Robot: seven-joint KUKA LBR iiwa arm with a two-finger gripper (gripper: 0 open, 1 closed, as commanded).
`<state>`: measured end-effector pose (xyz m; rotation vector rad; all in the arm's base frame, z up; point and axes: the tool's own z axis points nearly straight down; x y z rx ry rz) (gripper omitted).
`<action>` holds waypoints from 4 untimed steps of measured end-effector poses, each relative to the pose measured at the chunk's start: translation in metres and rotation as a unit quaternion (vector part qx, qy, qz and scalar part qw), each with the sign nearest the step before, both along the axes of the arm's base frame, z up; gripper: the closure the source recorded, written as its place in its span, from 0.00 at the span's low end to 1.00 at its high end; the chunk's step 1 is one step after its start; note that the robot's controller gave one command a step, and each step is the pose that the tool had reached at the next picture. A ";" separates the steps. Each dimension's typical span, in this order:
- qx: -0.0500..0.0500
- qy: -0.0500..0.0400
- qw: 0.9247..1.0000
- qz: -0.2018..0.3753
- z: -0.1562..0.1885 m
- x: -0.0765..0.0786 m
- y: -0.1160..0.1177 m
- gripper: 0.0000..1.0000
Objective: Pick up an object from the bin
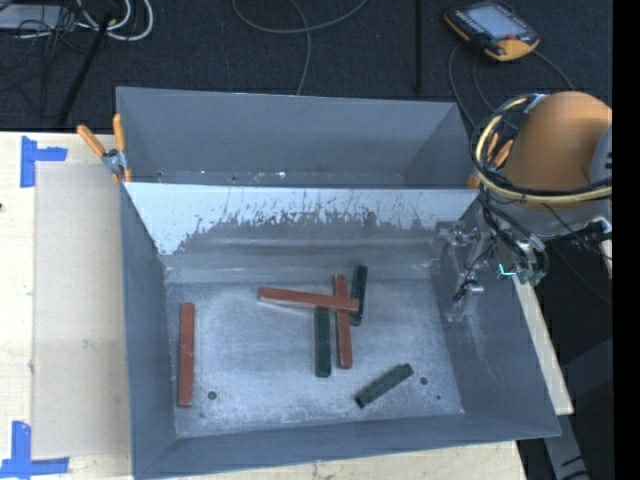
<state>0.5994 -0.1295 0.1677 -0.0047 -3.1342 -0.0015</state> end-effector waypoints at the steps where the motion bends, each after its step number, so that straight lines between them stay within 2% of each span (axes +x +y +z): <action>1: -0.001 -0.004 1.000 0.002 0.005 0.002 0.001 0.00; 2: 0.000 -0.004 0.997 0.071 -0.040 -0.039 0.022 0.00; 3: 0.001 -0.002 0.975 0.223 -0.043 -0.070 0.033 0.00; 4: 0.002 -0.002 0.973 0.233 -0.033 -0.097 0.084 0.00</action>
Offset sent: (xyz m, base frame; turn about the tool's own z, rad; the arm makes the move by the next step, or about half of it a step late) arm -0.0910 0.0479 -0.0977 -0.3187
